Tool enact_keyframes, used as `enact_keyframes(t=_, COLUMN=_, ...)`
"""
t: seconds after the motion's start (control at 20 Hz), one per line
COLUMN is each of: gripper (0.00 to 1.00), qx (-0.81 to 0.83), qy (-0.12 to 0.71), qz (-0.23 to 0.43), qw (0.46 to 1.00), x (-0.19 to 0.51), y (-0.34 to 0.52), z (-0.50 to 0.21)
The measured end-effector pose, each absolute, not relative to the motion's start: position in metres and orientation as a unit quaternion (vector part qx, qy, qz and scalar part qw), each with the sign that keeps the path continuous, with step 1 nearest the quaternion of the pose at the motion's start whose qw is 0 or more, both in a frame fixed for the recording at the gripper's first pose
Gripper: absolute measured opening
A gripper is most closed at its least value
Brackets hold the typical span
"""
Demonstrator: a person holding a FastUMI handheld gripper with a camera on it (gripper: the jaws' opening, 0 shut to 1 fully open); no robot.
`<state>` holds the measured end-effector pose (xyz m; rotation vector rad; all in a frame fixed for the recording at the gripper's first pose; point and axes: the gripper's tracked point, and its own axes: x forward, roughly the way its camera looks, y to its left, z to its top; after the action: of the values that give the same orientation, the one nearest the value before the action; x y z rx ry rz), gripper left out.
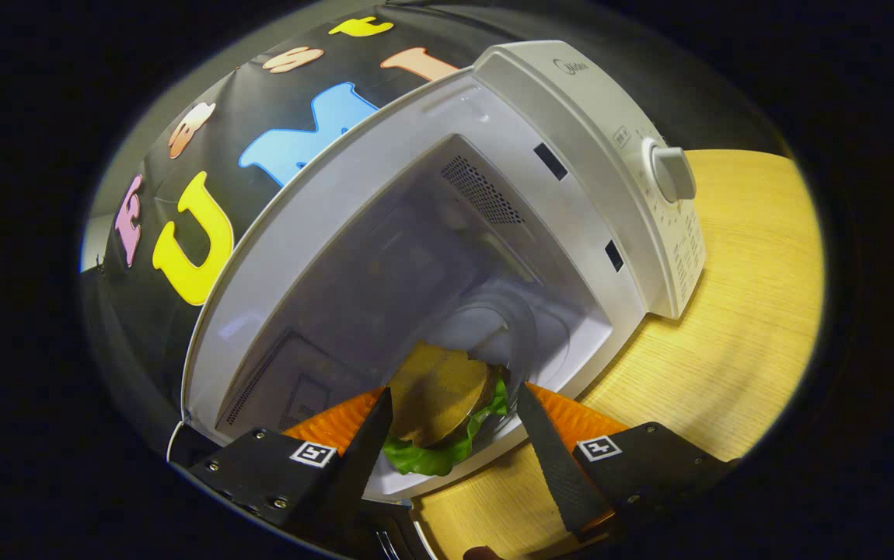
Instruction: Open the microwave, put the food inside, and close the microwave door.
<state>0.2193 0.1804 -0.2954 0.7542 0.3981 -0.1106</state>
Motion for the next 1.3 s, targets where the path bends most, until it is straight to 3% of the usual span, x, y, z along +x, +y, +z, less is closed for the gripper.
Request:
enact_keyframes(t=0.5, gripper=0.97, qx=0.299, qy=0.201, qz=-0.015, qw=0.933, x=0.162, y=0.170, z=-0.236)
enact_keyframes(t=1.3, gripper=0.97, qx=0.169, qy=0.128, qz=0.156, qw=0.965, x=0.048, y=0.205, z=-0.094)
